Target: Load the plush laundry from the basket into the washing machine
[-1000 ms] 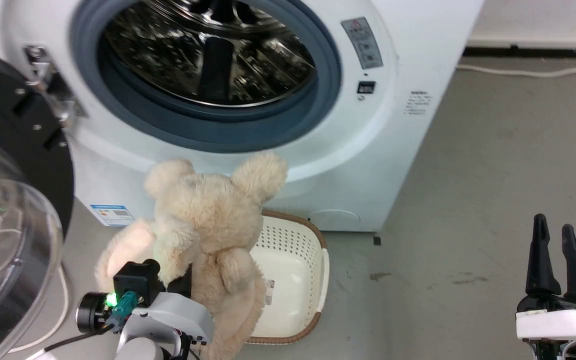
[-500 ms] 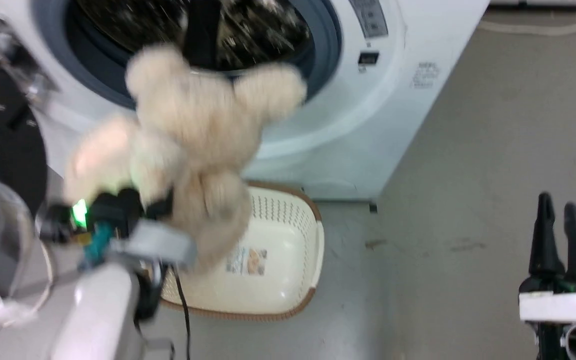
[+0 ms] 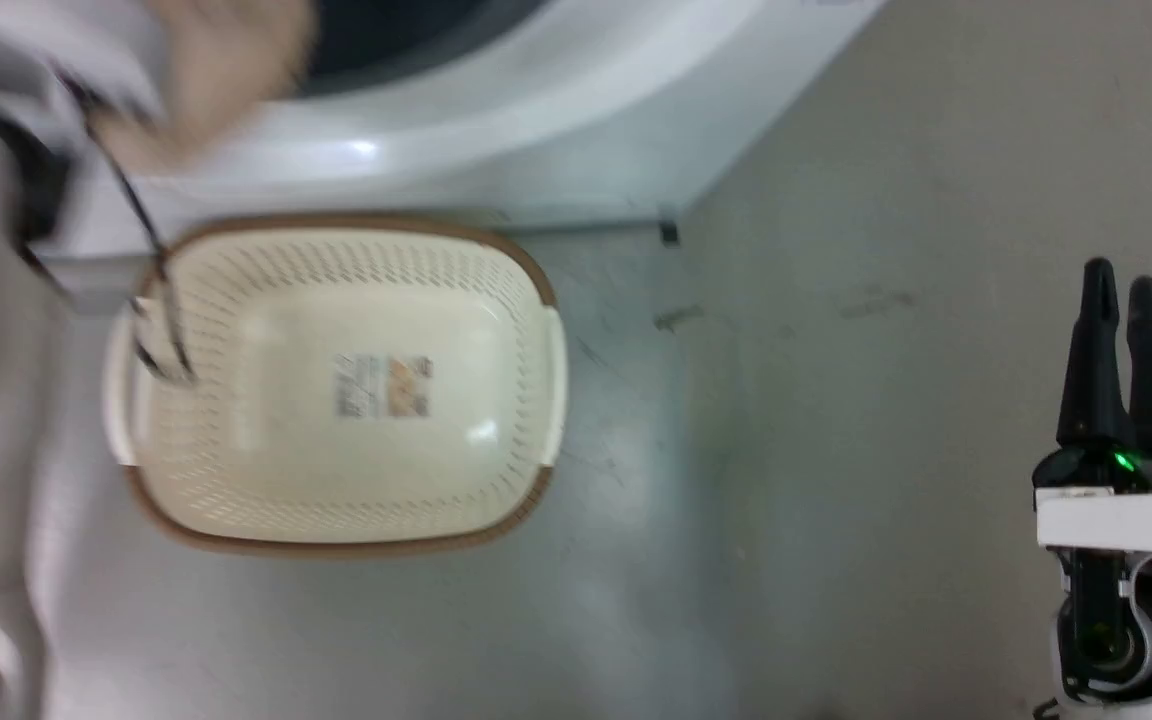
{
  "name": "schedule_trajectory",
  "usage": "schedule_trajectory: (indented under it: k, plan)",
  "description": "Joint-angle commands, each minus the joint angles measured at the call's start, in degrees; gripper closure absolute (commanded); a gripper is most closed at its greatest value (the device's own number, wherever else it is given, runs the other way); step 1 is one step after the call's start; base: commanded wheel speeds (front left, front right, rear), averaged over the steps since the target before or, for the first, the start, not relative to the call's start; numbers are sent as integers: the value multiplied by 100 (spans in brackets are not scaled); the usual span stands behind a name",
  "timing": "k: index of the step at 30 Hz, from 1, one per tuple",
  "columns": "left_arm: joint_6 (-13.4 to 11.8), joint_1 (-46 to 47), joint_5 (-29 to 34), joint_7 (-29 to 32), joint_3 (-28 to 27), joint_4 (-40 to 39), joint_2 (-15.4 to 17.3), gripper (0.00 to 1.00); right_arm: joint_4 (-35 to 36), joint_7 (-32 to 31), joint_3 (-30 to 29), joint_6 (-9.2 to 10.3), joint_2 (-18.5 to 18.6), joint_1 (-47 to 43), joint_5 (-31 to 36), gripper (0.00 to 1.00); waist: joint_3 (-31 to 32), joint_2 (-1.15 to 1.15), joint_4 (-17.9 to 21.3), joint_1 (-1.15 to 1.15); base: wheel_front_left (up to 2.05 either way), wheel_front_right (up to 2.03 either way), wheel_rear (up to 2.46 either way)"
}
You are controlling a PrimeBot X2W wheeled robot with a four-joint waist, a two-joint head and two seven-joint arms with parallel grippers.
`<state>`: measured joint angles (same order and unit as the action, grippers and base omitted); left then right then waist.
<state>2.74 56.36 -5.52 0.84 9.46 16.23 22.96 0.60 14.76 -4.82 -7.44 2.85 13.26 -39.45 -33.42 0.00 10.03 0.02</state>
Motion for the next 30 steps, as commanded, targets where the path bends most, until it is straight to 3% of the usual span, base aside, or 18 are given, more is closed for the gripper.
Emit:
schedule_trajectory:
  k: [1,6,12,24,25,26,30]
  plan:
    - [52,509,70,64,-37,169,115,100,9,24,36,-5,3,129,-57,0,-564,0,418,-2,0,0,0]
    - [179,1883,289,267,106,982,321,100,-23,24,107,-5,3,303,-212,0,-989,0,597,-2,0,0,0]
    - [266,2996,445,470,349,2073,290,100,-44,24,232,-5,3,430,-346,0,-1382,0,727,-2,0,0,0]
    - [219,3989,641,379,658,3600,195,100,-68,24,391,-5,3,587,-488,0,-1718,0,816,-2,0,0,0]
    - [202,4002,621,313,652,3679,178,64,-77,24,391,-5,3,594,-481,0,-1702,0,803,-2,0,0,0]
    - [189,4005,585,232,636,3753,158,0,-81,24,388,-5,3,602,-475,0,-1676,0,789,-2,0,0,0]
    - [194,3956,538,-97,678,3999,113,0,-69,24,305,-5,3,616,-407,0,-1511,0,693,-2,0,0,0]
